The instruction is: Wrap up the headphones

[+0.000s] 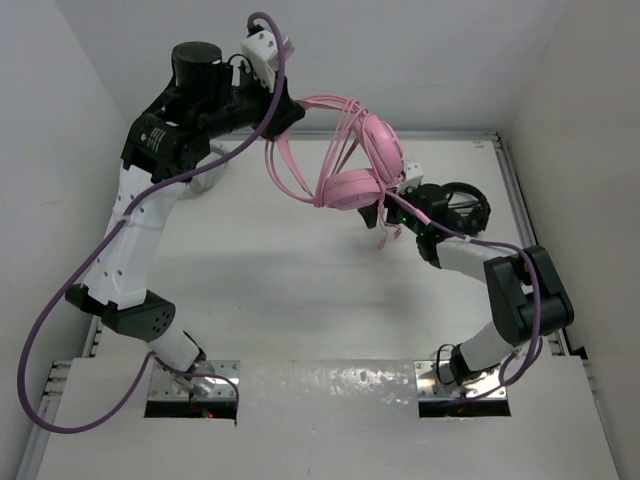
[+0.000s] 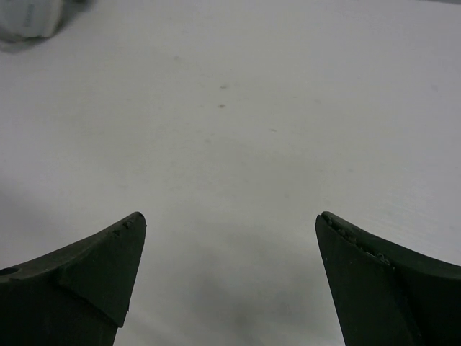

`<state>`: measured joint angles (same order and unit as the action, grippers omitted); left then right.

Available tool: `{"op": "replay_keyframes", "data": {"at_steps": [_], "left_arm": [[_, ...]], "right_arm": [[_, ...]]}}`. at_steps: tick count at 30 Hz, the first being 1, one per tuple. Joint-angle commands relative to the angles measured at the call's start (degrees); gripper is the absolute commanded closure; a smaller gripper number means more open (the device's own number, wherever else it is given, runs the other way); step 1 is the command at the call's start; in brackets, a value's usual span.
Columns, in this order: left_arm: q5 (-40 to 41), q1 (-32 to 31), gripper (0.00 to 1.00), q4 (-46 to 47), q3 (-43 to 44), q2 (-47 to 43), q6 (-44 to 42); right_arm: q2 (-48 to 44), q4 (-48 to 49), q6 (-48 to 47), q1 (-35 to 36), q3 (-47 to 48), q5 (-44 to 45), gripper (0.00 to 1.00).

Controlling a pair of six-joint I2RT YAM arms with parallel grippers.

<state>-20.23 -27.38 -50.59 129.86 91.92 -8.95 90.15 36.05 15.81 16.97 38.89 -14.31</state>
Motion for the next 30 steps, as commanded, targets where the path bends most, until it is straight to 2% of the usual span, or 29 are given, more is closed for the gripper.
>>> {"op": "replay_keyframes", "data": {"at_steps": [1, 4, 7, 9, 13, 15, 17, 18, 20, 24, 28, 30], "left_arm": [[-1.04, -0.05, 1.00, 6.47, 3.38, -1.39, 3.50], [-1.65, -0.05, 1.00, 6.12, 3.47, -1.57, 3.50], [-2.18, -0.05, 1.00, 6.03, 3.47, -1.83, 3.41], [-1.83, -0.05, 1.00, 5.94, 3.47, -2.09, 3.33], [-0.78, 0.04, 1.00, 5.85, 3.99, -2.18, 2.89], [-0.43, 0.04, 1.00, 5.68, 5.04, -1.92, 2.71], [-0.25, 0.04, 1.00, 5.41, 5.75, -1.66, 2.62], [-0.16, -0.05, 1.00, 5.41, 6.19, -1.48, 2.71], [-0.08, 0.04, 1.00, 5.32, 6.37, -1.48, 2.62], [0.10, -0.05, 1.00, 5.59, 5.67, -1.74, 2.36], [-0.07, 0.04, 1.00, 6.03, 5.49, -1.57, 3.06], [-0.95, -0.05, 1.00, 5.77, 5.58, -1.48, 3.24]], "right_arm": [[-1.99, -2.65, 0.71, -2.46, -1.10, 6.39, 0.01], [-1.82, -3.70, 2.99, -5.36, 0.47, 8.15, 0.01], [0.11, -6.25, 4.13, -8.18, 3.89, 6.93, 0.01], [-0.15, -3.81, 5.36, -9.94, 2.17, 4.30, 0.01], [-5.49, 15.76, 0.82, -10.47, -8.19, -2.64, 0.01], [-6.91, 31.30, -1.13, -10.21, -16.54, -10.63, 0.01], [-7.36, 45.24, -1.57, -8.63, -23.99, -13.46, 0.01], [-7.36, 48.55, -2.27, -6.80, -25.69, -14.34, 0.01], [-7.09, 52.17, -3.06, -4.68, -27.81, -15.74, 0.01], [-6.48, 50.78, -7.37, 3.57, -26.59, -14.01, 0.01], [-2.80, 59.55, -1.24, 4.82, -24.40, -11.98, 0.01], [-1.03, 60.02, 1.49, 4.82, -21.85, -10.66, 0.01]]}}
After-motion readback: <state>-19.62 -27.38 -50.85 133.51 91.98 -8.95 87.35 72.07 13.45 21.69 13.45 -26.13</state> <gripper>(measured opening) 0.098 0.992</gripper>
